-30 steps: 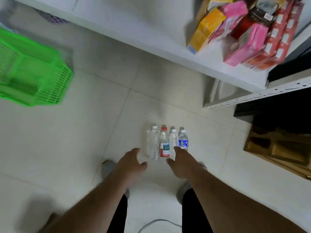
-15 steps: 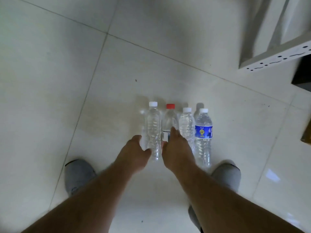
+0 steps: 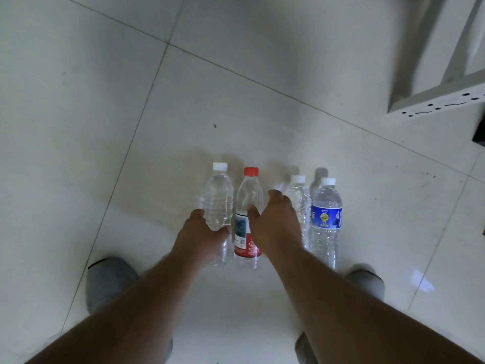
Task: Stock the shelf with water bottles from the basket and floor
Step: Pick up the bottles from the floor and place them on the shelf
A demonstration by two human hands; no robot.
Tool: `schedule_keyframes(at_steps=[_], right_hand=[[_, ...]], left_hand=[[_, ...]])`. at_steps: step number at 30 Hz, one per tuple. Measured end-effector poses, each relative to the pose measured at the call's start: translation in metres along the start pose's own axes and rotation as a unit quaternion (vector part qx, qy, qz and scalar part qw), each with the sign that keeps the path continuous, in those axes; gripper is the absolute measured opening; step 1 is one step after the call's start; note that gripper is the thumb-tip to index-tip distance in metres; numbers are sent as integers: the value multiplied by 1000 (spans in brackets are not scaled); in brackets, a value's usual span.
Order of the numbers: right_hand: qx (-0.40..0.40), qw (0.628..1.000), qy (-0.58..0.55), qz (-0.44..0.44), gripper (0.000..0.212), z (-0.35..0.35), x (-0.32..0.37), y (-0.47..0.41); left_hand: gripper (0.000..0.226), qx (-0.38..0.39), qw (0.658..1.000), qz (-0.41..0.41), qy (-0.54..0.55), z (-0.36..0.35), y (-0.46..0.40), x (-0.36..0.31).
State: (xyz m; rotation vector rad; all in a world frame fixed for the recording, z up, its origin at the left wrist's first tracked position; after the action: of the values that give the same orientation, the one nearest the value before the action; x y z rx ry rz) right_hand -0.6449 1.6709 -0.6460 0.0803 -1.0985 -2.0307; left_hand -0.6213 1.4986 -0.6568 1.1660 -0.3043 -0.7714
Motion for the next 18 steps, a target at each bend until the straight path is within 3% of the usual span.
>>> schedule_keyframes(at_steps=[2, 4, 10, 18], right_hand=[[45, 999, -29, -12, 52, -11, 2, -9], [77, 994, -74, -34, 56, -20, 2, -17], [108, 980, -157, -56, 52, -35, -3, -36], [89, 985, -146, 38, 43, 12, 33, 2]], left_hand=[[36, 1, 1000, 7, 16, -2, -6, 5], [28, 5, 1000, 5, 26, -6, -15, 13], [21, 13, 996, -2, 84, -7, -23, 25], [27, -29, 990, -48, 128, 38, 29, 18]])
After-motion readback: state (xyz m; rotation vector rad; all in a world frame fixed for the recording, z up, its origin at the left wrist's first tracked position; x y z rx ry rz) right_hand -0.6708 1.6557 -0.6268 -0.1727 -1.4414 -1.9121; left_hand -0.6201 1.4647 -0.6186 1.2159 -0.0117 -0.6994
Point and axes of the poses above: each hand's wrist, its own y-axis away from the middle knuckle, its own z-axis out of the back of the hand, x = y × z, the point moved 6 cm from there along -y, towards the middle knuckle, and after that the axes turned 5 degrees about -y, right-handed, at the moved point
